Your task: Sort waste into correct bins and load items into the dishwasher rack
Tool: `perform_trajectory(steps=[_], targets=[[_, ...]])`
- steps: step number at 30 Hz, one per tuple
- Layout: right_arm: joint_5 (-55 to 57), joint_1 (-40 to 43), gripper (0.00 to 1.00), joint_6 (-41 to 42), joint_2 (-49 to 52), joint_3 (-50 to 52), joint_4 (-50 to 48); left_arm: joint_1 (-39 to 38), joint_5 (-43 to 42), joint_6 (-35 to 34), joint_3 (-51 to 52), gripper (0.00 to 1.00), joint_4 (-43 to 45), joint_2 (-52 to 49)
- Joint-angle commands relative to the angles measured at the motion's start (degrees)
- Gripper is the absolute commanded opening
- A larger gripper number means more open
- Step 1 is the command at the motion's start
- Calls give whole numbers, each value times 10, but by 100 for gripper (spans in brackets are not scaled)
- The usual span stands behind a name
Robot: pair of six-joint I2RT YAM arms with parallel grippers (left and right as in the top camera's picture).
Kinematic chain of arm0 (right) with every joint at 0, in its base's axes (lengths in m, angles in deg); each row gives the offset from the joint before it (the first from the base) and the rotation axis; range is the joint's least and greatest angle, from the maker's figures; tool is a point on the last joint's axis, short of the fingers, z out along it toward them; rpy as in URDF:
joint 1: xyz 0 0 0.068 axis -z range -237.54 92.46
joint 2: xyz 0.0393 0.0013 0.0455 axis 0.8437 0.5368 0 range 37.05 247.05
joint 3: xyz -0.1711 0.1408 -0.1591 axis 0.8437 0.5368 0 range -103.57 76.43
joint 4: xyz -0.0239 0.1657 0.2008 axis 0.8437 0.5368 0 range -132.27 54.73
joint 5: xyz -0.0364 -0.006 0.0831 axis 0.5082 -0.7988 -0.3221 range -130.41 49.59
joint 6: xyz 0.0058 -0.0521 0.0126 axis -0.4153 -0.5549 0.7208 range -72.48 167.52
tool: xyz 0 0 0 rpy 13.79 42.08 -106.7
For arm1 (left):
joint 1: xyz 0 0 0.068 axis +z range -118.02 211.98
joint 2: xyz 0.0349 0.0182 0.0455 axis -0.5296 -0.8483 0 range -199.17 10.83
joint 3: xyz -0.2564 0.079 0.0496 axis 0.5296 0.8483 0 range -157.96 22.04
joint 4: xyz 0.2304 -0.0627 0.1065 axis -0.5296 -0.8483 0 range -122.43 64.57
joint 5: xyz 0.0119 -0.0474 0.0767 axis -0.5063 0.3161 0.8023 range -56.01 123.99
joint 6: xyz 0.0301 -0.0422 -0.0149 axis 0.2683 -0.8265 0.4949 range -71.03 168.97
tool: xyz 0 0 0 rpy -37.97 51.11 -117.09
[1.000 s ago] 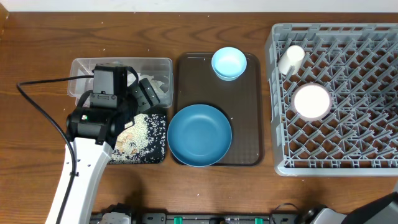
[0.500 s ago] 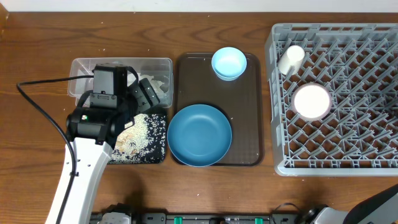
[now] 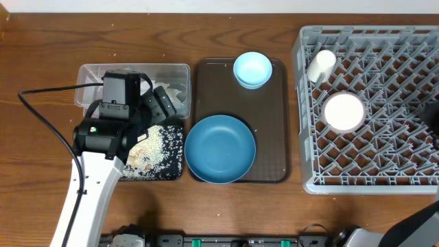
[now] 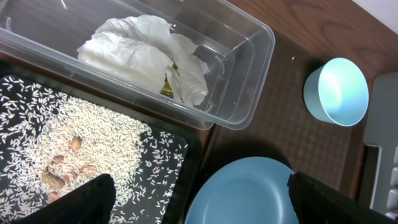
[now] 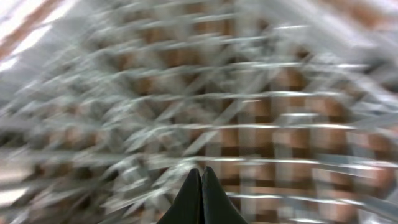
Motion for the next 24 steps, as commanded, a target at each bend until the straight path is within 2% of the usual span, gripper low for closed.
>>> perform_trajectory(steps=[1,4,8,10,15,18,22,24], targets=[[-132,-63,1,-15,-25,-4,10,2,11,1,-12,91,0,4],[-176,-128,1,-15,-25,-4,48,2,11,1,-12,91,0,4],[-92,-233,1,-20,-23,-4,89,2,11,1,-12,91,0,4],[-76,-269,1,-54,-23,-4,83,2,11,1,-12,91,0,4],[19,-320,1,-51,-24,-4,67,2,11,1,-12,91,0,4],[-32,-320,1,-64,-26,-4,62,2,11,1,-12,91,0,4],[-155,-320,1,-116,-56,-8,63,2,11,1,-12,91,0,4],[-167,-320,1,-118,-82,-8,66,2,11,1,-12,91,0,4]])
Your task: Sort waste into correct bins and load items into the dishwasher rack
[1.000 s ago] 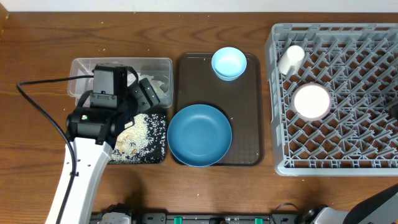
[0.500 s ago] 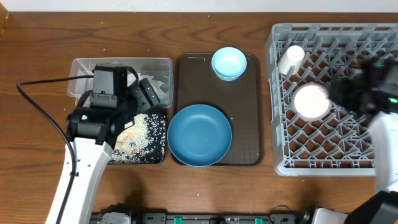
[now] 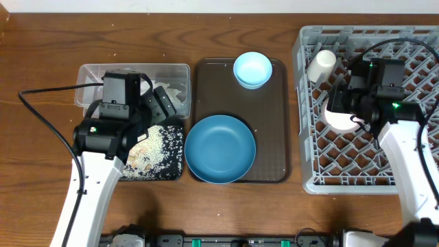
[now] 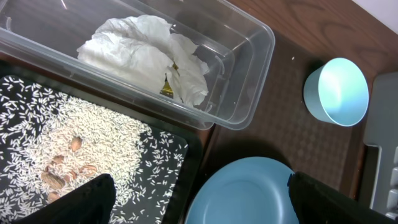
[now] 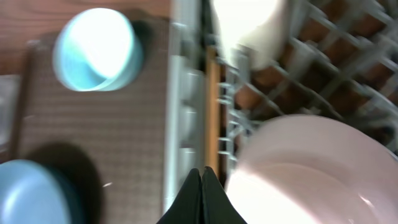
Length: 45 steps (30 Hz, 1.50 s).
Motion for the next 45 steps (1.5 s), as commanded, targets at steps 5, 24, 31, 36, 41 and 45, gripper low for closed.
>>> perform_trajectory(steps=[5,24,31,36,41,45], targets=[[-66,-14,1,-35,-94,-8,23,2,11,1,-12,91,0,4],[110,-133,23,-35,-3,-7,40,2,11,1,-12,91,0,4],[112,-133,26,-35,64,-7,30,2,11,1,-12,91,0,4],[114,-133,26,-35,79,-7,31,2,11,1,-12,91,0,4],[140,-133,27,-35,79,-7,40,2,11,1,-12,91,0,4],[146,-133,27,-35,79,-6,43,2,11,2,-12,91,0,4]])
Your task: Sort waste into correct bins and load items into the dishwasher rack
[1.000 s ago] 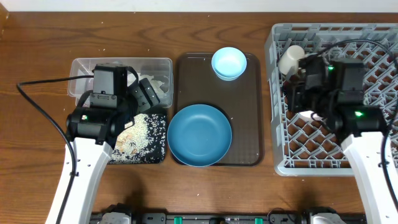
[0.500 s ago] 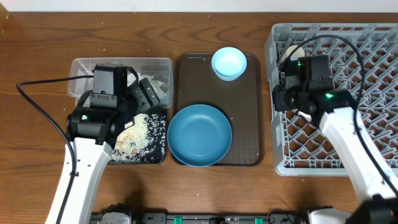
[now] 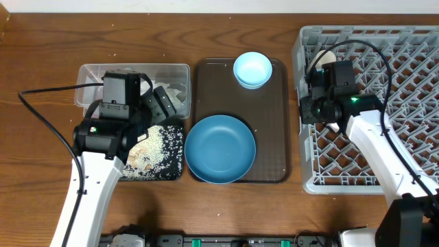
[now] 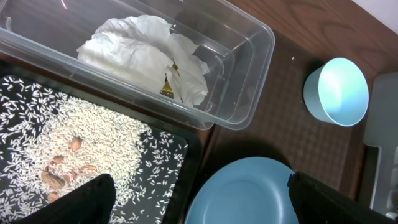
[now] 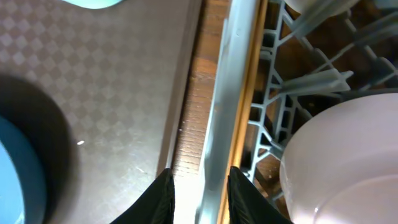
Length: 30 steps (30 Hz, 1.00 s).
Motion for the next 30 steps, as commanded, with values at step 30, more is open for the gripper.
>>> perform_trajectory(steps=[30], targets=[[13,-6,3,-6,0,12,38,2,11,1,-12,91,0,4]])
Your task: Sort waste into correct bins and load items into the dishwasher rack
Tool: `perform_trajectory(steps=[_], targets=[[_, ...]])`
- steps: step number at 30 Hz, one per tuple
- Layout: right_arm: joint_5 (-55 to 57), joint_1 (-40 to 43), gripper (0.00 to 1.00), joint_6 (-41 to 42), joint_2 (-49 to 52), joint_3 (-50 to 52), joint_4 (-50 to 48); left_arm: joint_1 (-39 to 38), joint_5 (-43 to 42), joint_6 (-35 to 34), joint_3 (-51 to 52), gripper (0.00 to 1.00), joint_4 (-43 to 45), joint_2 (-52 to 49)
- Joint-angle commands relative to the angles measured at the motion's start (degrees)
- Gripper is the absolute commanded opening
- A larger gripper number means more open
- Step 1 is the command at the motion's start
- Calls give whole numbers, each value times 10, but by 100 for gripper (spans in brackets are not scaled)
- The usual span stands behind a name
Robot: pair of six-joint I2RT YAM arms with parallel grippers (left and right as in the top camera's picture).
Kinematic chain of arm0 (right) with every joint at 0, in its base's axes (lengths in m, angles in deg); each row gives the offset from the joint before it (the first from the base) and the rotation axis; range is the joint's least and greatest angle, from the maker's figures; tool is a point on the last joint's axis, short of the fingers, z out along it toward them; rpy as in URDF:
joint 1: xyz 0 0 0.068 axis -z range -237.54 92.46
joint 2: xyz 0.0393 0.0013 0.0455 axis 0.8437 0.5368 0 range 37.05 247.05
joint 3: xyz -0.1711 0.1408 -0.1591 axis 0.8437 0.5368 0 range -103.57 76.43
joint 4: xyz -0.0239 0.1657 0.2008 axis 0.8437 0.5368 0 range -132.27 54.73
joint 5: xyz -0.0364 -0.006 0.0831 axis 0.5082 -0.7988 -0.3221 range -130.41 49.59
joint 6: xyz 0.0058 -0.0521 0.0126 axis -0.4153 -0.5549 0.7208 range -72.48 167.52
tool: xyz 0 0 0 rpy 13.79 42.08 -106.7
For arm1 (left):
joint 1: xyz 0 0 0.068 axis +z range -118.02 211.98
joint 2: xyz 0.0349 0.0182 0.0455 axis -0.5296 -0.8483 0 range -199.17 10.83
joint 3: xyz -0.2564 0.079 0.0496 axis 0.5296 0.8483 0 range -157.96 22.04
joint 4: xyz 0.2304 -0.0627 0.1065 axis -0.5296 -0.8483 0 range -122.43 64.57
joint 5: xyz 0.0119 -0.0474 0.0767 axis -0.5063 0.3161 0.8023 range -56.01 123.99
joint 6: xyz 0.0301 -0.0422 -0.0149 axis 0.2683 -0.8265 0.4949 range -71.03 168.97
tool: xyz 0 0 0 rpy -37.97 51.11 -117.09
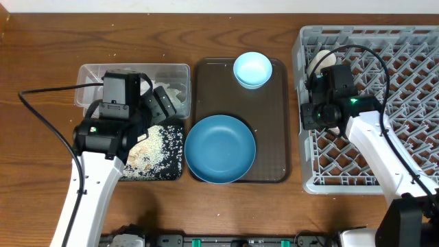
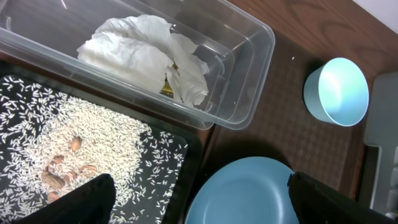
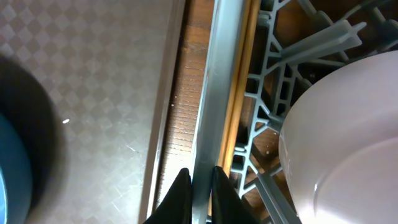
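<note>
The grey dishwasher rack [image 1: 370, 31] stands at the right, holding a white bowl [image 3: 348, 143] and a white cup [image 1: 321, 59] half hidden by my right arm. My right gripper [image 3: 198, 177] is shut on the rack's left wall [image 3: 214, 93], one finger on each side of the rim. A big blue plate [image 1: 219, 149] and a small light-blue bowl [image 1: 252, 68] sit on the brown tray [image 1: 274, 123]. My left gripper [image 2: 199, 199] hangs wide open, holding nothing, above the plate's left edge and the black tray.
A clear bin [image 1: 175, 72] with crumpled white paper [image 2: 146, 53] stands at the back left. In front of it a black tray [image 1: 175, 168] holds spilled rice and some nut pieces. Bare wood shows between the brown tray and the rack.
My right gripper's fingers stood apart on either side of the rack's left rim; now they are closed on it. The left arm has not moved.
At first my right gripper was shut over the rack's grid at the far right. Then it was shut above the white bowl, near the rack's left side. Later it stood open astride the left wall, and now it grips that wall. The left arm stayed still throughout.
</note>
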Motion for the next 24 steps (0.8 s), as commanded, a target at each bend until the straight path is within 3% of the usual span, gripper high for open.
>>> perform_trajectory(steps=[1,13,19,24], targets=[[2,-6,2,-7,-1,3,3,2,11,1,-12,91,0,4],[2,-6,3,-7,-36,3,8,2,11,1,-12,92,0,4],[2,-6,26,-7,-42,2,5,2,11,1,-12,91,0,4],[2,-5,31,-14,-47,-24,12,2,11,1,-12,91,0,4]])
